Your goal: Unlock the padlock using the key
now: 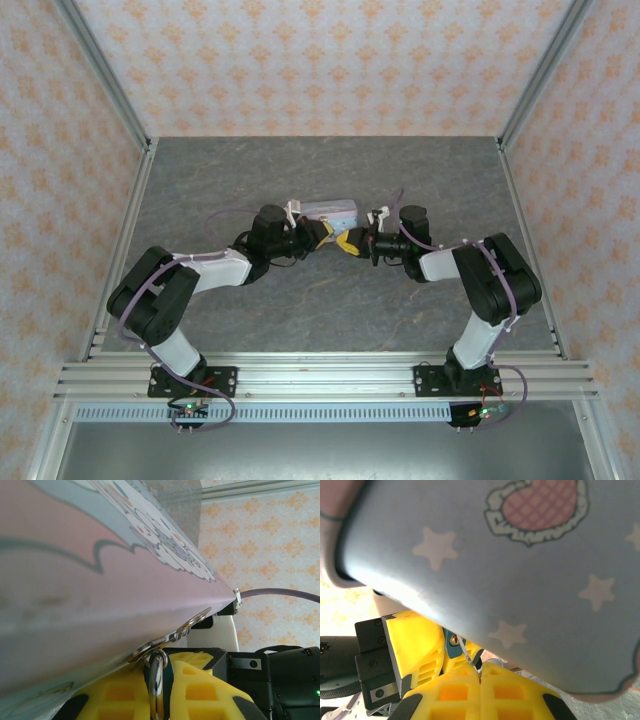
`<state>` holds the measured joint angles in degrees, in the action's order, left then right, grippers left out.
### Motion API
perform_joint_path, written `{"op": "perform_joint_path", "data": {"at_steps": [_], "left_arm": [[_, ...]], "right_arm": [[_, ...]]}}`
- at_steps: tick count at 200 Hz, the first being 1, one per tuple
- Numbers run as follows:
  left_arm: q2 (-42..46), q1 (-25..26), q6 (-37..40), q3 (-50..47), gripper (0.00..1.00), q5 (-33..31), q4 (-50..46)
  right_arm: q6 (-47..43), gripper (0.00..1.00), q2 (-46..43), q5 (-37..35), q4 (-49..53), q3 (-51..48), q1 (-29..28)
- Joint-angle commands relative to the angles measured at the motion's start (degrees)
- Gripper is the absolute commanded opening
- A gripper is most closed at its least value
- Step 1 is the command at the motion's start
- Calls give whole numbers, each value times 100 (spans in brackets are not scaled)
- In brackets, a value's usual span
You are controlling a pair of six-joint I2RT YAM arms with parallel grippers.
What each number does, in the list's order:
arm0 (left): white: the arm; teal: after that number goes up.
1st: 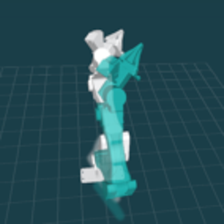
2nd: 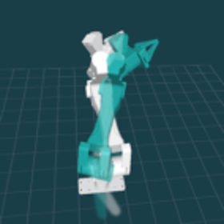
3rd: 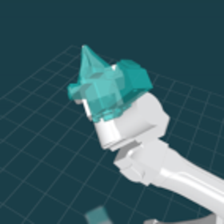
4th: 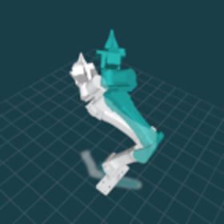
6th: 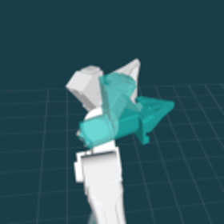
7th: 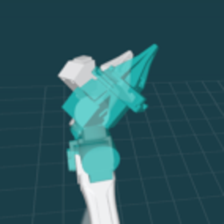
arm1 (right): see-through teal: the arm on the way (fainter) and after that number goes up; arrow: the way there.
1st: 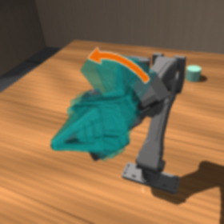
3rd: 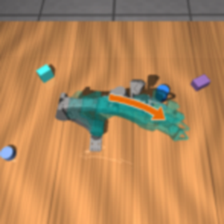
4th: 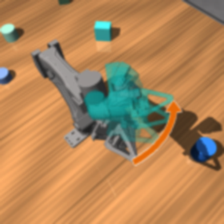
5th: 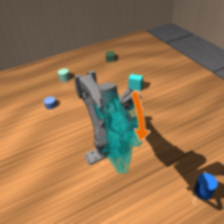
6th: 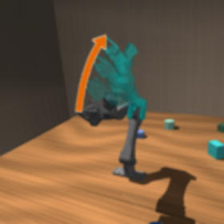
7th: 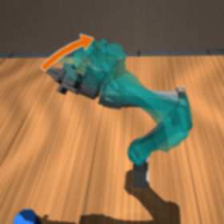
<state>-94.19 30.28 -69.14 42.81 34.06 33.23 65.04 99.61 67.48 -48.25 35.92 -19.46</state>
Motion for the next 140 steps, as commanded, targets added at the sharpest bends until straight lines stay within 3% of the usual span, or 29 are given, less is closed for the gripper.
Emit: {"op": "perform_joint_path", "data": {"at_steps": [1, 64, 140], "left_arm": [[129, 329, -2, 79, 0, 1030, 508], [203, 331, 448, 106, 0, 971, -47], [166, 338, 416, 104, 0, 995, 41]], "right_arm": [[-105, 0, 32, -447, 41, 221, 62], [377, 0, -124, -375, -341, 266, 93], [379, 0, -110, -402, -316, 310, 7]]}}
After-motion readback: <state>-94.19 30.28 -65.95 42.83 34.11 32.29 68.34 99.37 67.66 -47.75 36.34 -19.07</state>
